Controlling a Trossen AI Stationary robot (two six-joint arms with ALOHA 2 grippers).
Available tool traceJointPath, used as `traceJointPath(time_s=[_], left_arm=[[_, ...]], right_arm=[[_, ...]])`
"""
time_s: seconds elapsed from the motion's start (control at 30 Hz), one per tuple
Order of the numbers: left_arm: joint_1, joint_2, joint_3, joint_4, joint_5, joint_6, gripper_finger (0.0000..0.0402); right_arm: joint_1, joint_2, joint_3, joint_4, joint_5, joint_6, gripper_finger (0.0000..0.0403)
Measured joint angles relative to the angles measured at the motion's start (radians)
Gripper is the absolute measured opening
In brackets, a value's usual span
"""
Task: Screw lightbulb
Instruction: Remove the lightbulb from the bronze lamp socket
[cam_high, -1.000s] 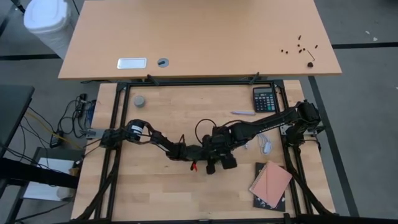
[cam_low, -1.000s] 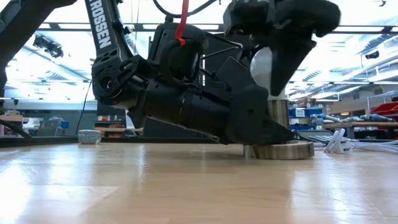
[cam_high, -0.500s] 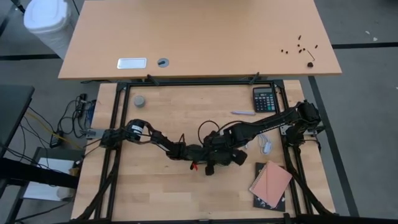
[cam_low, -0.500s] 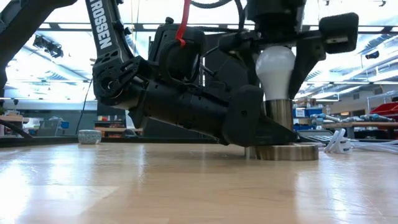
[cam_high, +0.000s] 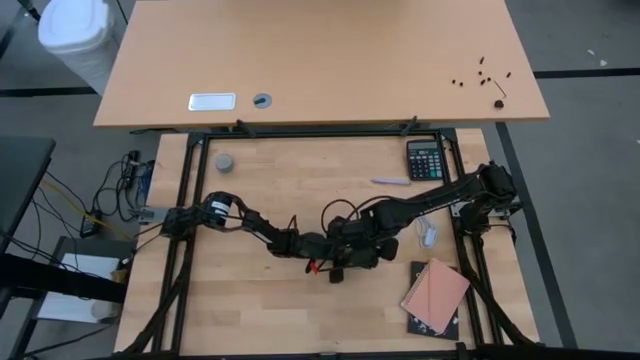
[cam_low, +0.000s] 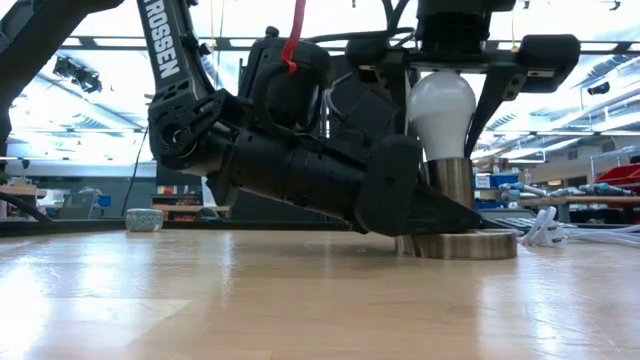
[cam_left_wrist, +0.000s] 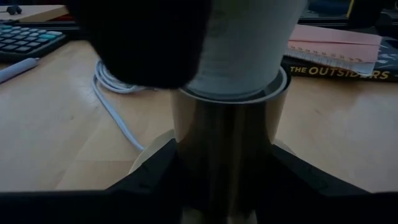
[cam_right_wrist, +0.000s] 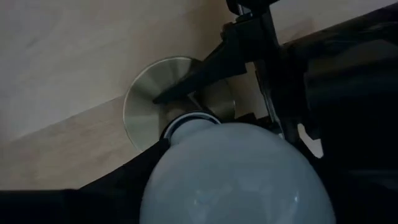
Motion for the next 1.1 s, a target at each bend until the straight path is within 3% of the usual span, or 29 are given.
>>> traceJointPath(time_s=[0.27, 0.6, 0.73, 0.93, 1.1], left_arm=[[-0.001, -0.001, 0.002, -0.013, 0.007, 0.004, 0.0189], [-0.001, -0.001, 0.002, -0.021, -0.003, 0.002, 0.0188], [-0.001, -0.001, 0.002, -0.021, -0.004, 0.001, 0.0188], [-0.001, -0.001, 0.001, -0.021, -0.006, 0.0, 0.0188], [-0.001, -0.001, 0.001, -0.021, -0.006, -0.004, 0.0188]], right_arm=[[0.015, 0.0, 0.001, -0.008, 0.005, 0.19, 0.0313], [0.015, -0.001, 0.002, -0.032, -0.039, 0.474, 0.0394], [0.023, -0.001, 0.002, -0.046, -0.043, 0.602, 0.0392], [0.016, -0.001, 0.001, -0.05, -0.042, 0.881, 0.0395], [-0.014, -0.001, 0.0, -0.051, -0.041, 1.209, 0.0398]])
